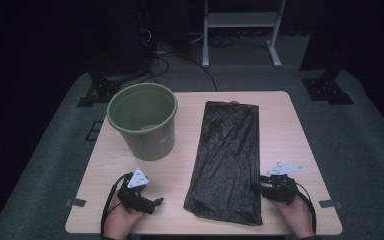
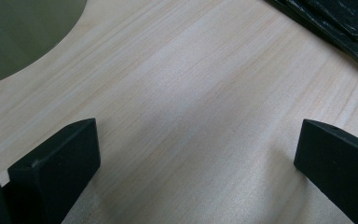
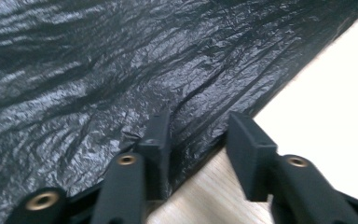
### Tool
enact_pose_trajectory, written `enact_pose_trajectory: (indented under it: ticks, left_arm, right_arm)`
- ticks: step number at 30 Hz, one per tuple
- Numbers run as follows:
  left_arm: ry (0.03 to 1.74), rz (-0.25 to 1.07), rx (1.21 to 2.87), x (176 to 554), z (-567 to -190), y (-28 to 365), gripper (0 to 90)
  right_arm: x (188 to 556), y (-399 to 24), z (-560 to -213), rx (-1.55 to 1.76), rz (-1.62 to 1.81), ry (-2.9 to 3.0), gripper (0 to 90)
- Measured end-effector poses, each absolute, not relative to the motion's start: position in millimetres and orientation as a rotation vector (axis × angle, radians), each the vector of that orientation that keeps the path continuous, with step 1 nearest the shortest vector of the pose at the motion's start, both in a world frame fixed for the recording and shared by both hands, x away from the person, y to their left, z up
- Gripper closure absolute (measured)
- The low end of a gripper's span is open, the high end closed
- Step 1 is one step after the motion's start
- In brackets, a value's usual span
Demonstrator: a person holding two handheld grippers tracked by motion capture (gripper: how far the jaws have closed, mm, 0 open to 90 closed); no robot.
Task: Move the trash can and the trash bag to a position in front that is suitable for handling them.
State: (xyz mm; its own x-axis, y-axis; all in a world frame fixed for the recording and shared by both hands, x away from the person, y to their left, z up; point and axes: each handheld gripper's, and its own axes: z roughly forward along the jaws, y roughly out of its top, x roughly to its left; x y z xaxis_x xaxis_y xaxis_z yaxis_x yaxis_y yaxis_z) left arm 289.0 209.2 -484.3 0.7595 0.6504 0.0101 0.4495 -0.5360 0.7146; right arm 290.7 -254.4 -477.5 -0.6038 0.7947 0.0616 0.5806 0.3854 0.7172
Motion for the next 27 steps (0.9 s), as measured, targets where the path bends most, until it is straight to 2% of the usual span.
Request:
enact_pose_trajectory:
  ticks: [1, 5, 6, 17, 27]
  left_arm:
    - [0.818, 0.357, 2.229, 289.0, -484.3, 209.2, 0.0]
    - [0.818, 0.357, 2.23, 289.3, -484.2, 209.0, 0.0]
    - [0.818, 0.357, 2.23, 289.4, -484.2, 208.9, 0.0]
    - [0.817, 0.355, 2.231, 289.6, -484.1, 208.8, 0.0]
    - [0.817, 0.356, 2.231, 289.6, -484.1, 208.8, 0.0]
  right_arm:
    - [290.7, -254.4, -477.5, 1.207, 1.041, 2.356, 62.9]
    - [289.9, -256.2, -476.9, 1.192, 1.016, 2.357, 80.5]
    - [289.9, -258.0, -476.8, 1.193, 1.011, 2.358, 87.6]
    - [290.8, -262.0, -475.5, 1.2, 0.993, 2.342, 90.0]
    - [300.0, -295.5, -464.7, 1.274, 0.978, 2.226, 90.0]
